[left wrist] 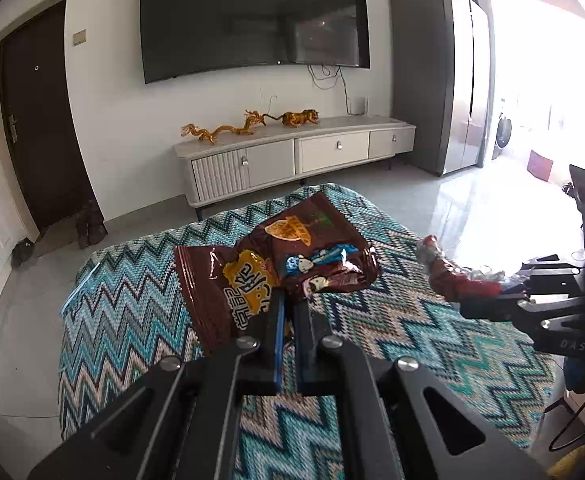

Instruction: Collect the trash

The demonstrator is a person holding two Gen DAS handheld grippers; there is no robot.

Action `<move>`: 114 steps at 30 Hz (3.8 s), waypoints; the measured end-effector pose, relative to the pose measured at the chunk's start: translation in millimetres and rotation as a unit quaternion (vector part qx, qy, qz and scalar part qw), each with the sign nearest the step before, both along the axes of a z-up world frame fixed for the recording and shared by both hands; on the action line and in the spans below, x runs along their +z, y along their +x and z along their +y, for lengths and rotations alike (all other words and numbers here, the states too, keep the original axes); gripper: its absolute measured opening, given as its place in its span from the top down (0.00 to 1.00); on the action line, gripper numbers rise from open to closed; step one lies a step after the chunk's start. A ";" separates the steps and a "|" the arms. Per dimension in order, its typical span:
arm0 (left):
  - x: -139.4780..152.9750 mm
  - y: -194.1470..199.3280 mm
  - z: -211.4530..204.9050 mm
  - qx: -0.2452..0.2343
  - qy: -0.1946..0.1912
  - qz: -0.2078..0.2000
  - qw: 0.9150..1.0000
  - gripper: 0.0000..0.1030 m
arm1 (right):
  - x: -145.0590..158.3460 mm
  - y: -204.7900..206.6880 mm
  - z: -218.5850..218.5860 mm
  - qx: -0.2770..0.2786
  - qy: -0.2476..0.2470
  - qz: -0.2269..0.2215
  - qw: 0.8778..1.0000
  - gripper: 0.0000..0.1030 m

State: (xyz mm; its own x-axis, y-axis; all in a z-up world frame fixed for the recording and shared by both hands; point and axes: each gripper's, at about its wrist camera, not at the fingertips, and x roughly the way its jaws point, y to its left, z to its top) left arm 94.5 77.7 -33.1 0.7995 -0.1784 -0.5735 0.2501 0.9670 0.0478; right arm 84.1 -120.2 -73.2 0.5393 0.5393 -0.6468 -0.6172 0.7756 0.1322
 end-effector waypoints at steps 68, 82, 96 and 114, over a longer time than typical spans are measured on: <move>-172.0 197.7 -440.9 -0.211 -0.038 0.324 0.921 0.72 | -224.0 104.5 -378.3 -0.387 0.096 0.204 0.894 0.73; -114.0 180.7 -398.9 -0.251 -0.111 0.297 0.915 0.64 | -172.3 78.6 -368.2 -0.409 0.067 0.166 0.895 0.53; -25.3 122.5 -273.7 -0.159 -0.113 0.158 0.968 0.57 | -66.0 33.4 -305.1 -0.362 0.070 0.063 0.928 0.45; -72.0 162.2 -178.5 0.013 -0.041 0.108 0.993 0.53 | -111.5 137.1 -278.9 -0.281 0.068 0.107 0.951 0.41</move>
